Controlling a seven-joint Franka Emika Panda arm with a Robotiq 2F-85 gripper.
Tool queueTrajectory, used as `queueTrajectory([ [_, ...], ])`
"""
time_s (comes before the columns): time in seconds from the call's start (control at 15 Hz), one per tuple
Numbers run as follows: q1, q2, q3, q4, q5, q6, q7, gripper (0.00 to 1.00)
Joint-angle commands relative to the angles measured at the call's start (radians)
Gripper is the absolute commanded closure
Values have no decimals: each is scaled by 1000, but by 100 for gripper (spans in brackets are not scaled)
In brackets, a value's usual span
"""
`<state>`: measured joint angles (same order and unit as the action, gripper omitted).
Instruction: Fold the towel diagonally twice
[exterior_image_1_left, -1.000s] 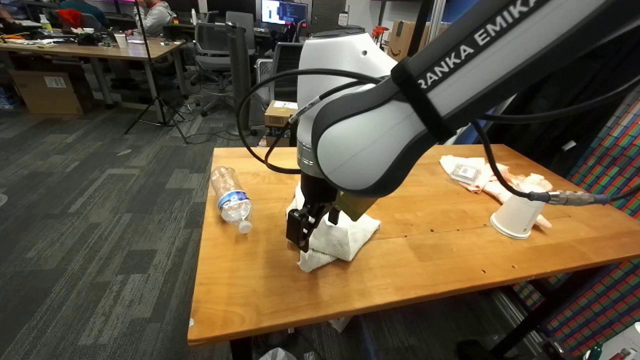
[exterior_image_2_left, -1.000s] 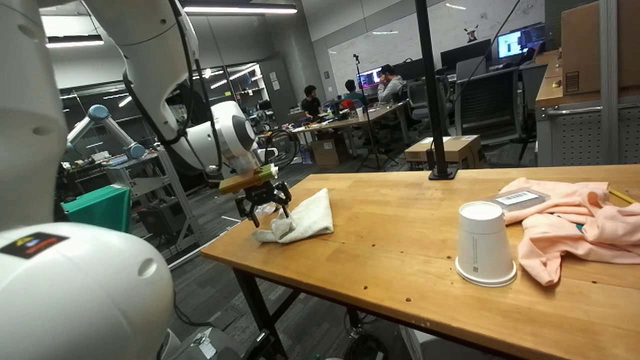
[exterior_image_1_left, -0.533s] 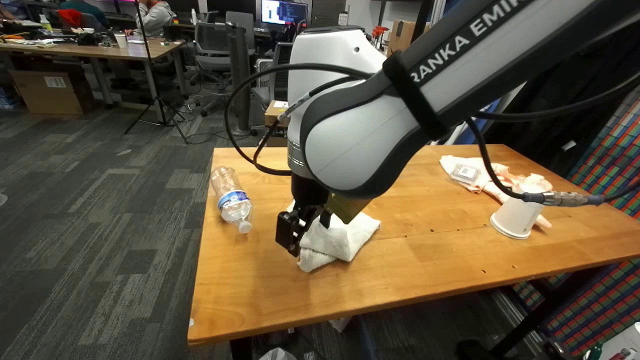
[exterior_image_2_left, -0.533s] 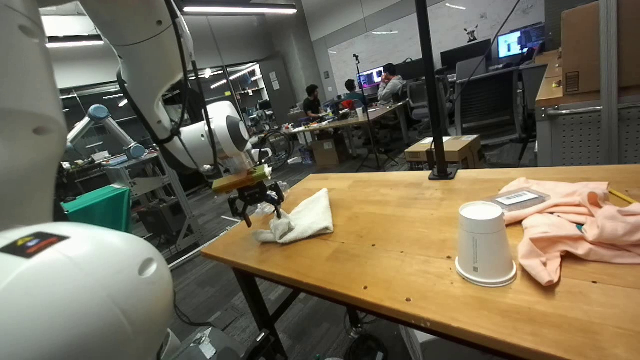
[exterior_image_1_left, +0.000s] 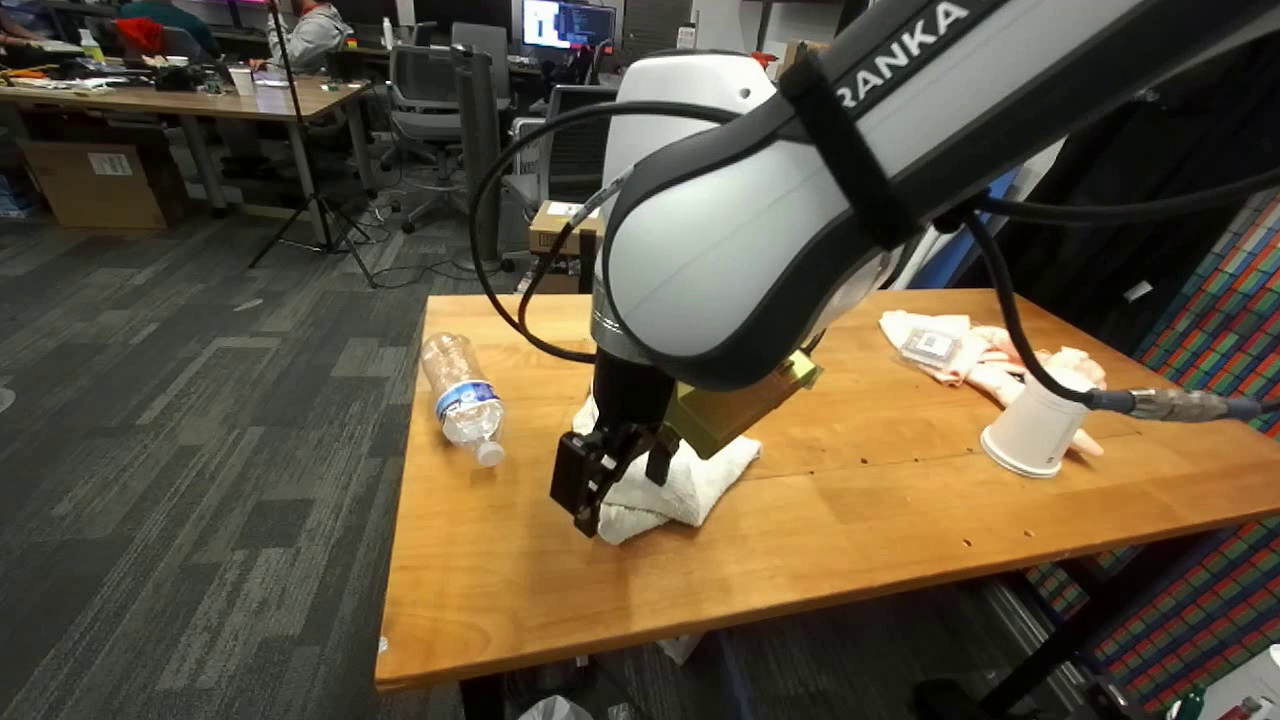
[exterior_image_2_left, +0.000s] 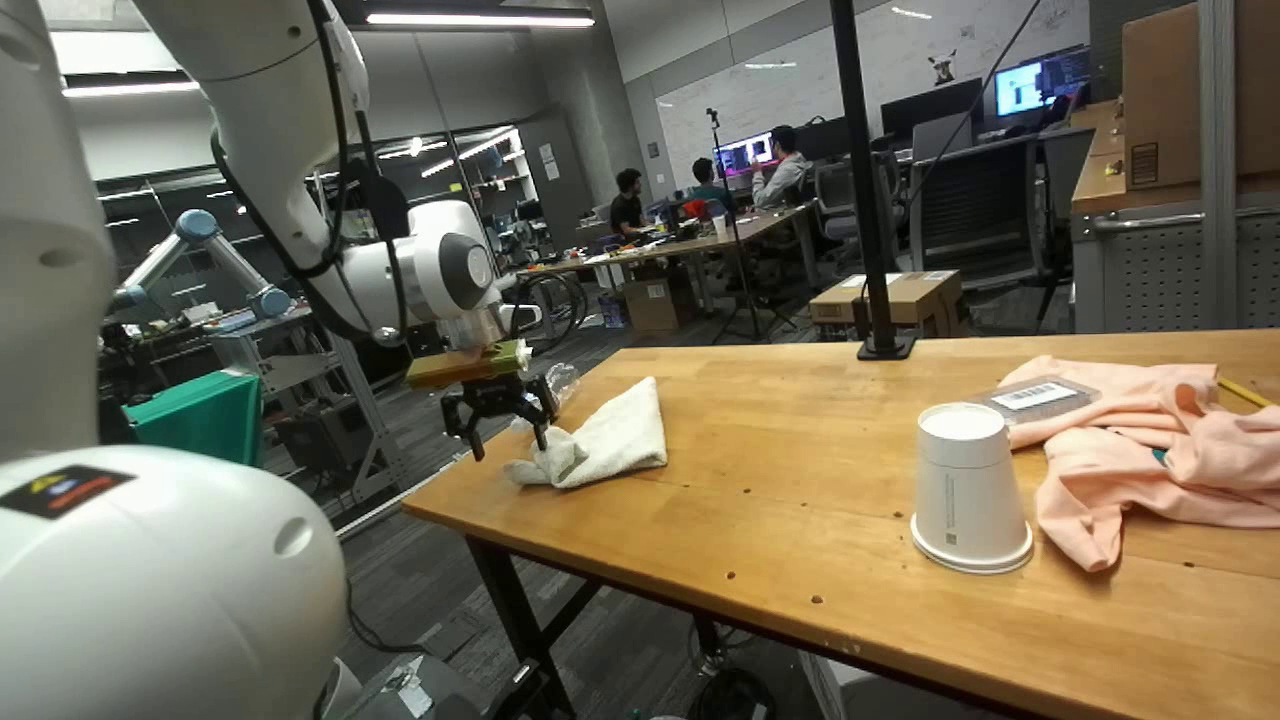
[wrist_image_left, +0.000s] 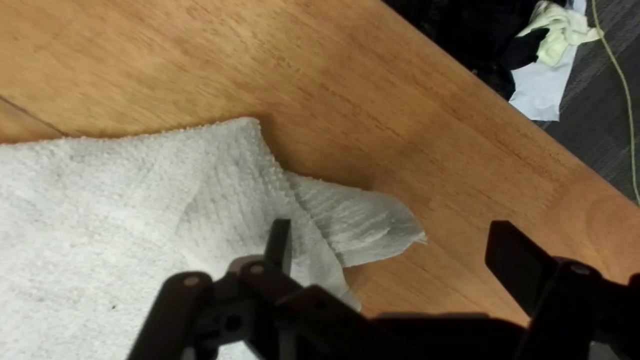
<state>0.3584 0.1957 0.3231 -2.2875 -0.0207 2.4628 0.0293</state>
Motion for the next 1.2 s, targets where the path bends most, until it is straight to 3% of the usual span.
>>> queueTrajectory([
  [0.0,-22,-66,23,-47,83,-3,-62,0],
  [0.33,-18,-80,16,-58,111,-4,-82,0],
  [0.87,-7,-42,-21,-17,-185,18,-101,0],
  [1.13,-16,-19,-15,-9,-217,35,-183,0],
])
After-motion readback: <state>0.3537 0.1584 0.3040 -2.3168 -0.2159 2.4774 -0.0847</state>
